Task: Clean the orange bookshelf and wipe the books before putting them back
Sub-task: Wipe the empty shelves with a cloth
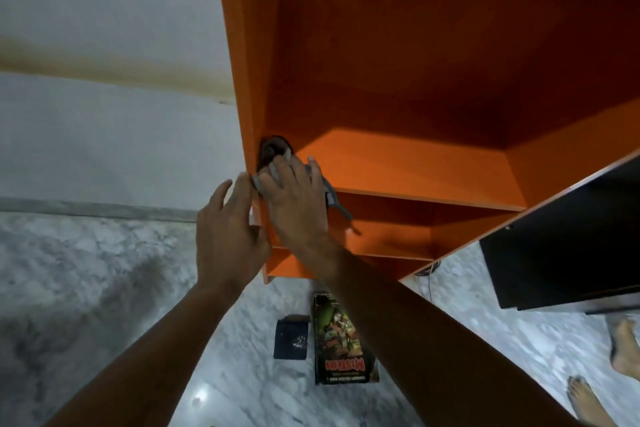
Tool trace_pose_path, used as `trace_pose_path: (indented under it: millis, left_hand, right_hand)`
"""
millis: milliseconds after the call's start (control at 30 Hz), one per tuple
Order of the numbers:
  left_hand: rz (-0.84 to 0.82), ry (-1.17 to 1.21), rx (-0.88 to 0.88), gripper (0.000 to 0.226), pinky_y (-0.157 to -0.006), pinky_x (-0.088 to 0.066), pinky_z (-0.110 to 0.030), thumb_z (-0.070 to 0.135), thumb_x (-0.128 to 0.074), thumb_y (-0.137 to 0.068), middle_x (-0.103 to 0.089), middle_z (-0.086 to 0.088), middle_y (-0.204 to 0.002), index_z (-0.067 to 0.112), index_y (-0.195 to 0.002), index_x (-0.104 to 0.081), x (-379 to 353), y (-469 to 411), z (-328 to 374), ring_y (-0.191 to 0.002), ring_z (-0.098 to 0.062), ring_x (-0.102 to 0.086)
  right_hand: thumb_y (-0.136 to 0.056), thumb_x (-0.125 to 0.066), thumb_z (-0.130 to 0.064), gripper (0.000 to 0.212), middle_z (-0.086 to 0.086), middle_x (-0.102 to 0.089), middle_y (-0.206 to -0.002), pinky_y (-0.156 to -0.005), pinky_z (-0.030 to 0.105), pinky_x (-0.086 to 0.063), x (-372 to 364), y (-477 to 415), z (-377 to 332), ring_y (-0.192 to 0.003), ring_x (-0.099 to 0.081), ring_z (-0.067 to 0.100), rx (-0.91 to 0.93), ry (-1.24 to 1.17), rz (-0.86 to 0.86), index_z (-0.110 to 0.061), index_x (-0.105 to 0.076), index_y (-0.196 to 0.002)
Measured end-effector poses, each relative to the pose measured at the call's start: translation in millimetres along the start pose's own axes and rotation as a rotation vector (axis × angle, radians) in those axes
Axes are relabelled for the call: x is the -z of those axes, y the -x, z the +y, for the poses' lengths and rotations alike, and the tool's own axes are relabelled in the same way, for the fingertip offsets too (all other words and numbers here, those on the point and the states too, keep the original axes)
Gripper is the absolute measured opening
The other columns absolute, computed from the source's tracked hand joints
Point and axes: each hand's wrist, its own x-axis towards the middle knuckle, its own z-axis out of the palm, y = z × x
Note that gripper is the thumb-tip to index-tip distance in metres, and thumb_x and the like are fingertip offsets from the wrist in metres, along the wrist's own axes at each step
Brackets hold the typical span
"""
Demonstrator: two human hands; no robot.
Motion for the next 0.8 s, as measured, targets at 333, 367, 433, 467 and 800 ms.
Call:
trace_pose_path:
  millis: [333, 367, 433, 467, 800]
  left_hand:
    - [0.116, -0.313, -0.3, 0.106, -0.115, -0.008, -0.064, 0.023, -0.073, -0.069, -0.009, -0.004, -0.17, 0.023, -0.161, -0.02, -112, 5, 35, -0.157, -0.028, -0.001]
    - [0.157, -0.28, -0.248, 0.106, -0.115, -0.007, -0.064, 0.026, -0.072, -0.069, -0.007, -0.004, -0.171, 0.024, -0.161, -0.019, -124, 4, 45, -0.157, -0.029, 0.001]
    - [0.235, -0.206, -0.156, 0.107, -0.115, -0.003, -0.064, 0.03, -0.07, -0.069, -0.003, -0.006, -0.171, 0.025, -0.162, -0.016, -151, 6, 60, -0.157, -0.032, 0.004]
    - [0.289, -0.172, -0.156, 0.108, -0.115, -0.002, -0.064, 0.03, -0.069, -0.068, -0.002, -0.007, -0.17, 0.024, -0.162, -0.015, -168, 7, 62, -0.156, -0.033, 0.004]
    - [0.113, -0.341, -0.35, 0.08, -0.121, -0.002, -0.06, 0.047, -0.058, -0.092, -0.006, -0.006, -0.17, 0.028, -0.16, -0.021, -312, 34, -17, -0.157, -0.028, 0.006]
  right_hand:
    - [-0.076, -0.072, -0.03, 0.061, 0.01, -0.061, -0.134, -0.11, 0.051, -0.021, 8, 97, 189, -0.123, -0.045, 0.027, -0.076, 0.182, 0.368, -0.029, -0.048, -0.133]
    - [-0.076, -0.072, -0.029, 0.061, 0.009, -0.057, -0.135, -0.111, 0.049, -0.02, 9, 105, 212, -0.123, -0.045, 0.028, -0.091, 0.196, 0.412, -0.029, -0.048, -0.132]
    - [-0.074, -0.074, -0.02, 0.064, 0.006, -0.045, -0.138, -0.115, 0.044, -0.013, 6, 121, 247, -0.126, -0.042, 0.03, -0.128, 0.211, 0.521, -0.028, -0.046, -0.131]
    - [-0.073, -0.073, -0.015, 0.068, 0.005, -0.041, -0.139, -0.118, 0.043, -0.01, 1, 128, 257, -0.129, -0.041, 0.03, -0.156, 0.213, 0.598, -0.028, -0.044, -0.132]
    - [-0.091, -0.054, 0.01, 0.036, 0.025, -0.063, -0.129, -0.109, 0.029, -0.045, -82, 178, 257, -0.125, -0.059, 0.04, -0.387, -0.298, 1.215, 0.005, -0.063, -0.125]
